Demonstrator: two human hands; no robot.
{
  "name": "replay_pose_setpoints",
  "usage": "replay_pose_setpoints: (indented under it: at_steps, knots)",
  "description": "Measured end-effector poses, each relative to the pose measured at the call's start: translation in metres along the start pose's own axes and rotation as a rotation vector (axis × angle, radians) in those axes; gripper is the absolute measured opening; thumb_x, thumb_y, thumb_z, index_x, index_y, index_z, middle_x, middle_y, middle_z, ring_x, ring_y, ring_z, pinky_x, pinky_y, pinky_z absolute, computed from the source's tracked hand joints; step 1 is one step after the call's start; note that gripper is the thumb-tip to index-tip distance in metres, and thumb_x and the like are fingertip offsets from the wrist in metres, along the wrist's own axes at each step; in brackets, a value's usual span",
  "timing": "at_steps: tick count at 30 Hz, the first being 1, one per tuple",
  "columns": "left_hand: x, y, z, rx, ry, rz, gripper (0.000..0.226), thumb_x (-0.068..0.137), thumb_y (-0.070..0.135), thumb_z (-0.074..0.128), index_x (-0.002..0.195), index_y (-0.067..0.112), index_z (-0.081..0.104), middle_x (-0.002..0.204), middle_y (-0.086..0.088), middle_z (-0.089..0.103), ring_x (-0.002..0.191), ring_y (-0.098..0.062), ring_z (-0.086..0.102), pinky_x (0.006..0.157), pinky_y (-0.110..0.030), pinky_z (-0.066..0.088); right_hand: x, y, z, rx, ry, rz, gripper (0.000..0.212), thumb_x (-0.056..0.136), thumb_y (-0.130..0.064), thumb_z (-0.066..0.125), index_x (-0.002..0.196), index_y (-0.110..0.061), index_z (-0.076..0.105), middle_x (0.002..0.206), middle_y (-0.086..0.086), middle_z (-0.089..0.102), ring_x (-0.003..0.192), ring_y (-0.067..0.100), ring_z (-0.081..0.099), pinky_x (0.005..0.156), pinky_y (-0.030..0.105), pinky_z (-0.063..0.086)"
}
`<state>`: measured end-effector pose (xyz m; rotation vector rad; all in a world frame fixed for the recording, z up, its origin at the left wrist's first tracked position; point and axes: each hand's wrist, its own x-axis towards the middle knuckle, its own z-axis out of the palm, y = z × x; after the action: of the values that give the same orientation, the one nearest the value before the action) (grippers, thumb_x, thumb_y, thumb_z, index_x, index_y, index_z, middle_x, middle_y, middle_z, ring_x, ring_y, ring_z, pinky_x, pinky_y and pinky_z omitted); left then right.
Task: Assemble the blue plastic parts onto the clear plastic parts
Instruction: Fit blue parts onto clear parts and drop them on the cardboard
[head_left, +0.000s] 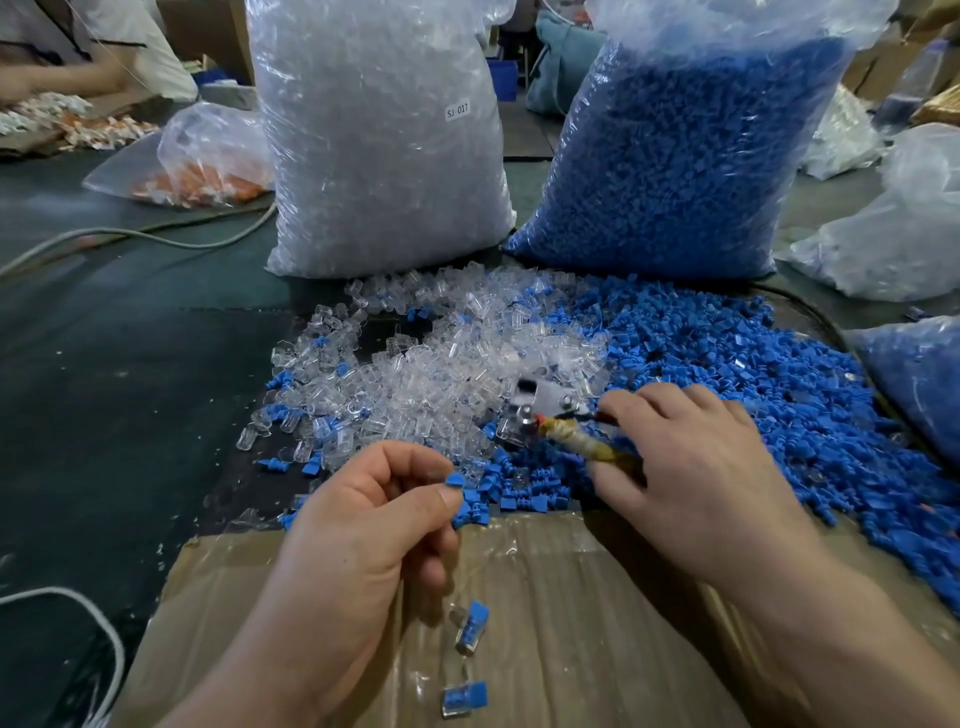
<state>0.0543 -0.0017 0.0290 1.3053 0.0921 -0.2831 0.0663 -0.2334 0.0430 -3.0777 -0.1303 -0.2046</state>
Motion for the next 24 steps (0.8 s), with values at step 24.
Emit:
replay_pose_setpoints:
  at_steps: [24]
  knots:
    - [-0.001, -0.006, -0.005, 0.207, 0.014, 0.29, 0.015, 0.07, 0.019, 0.068, 0.082, 0.027, 0.072, 0.068, -0.002, 0.066, 0.054, -0.013, 0.058, 0.046, -0.021, 0.049, -0.028, -0.015, -0.017, 0.195, 0.017, -0.315, 0.058, 0.079, -0.053, 0.045, 0.128, -0.026, 0.058, 0.108, -0.009, 0.061, 0.096, 0.016, 0.058, 0.078, 0.032, 0.053]
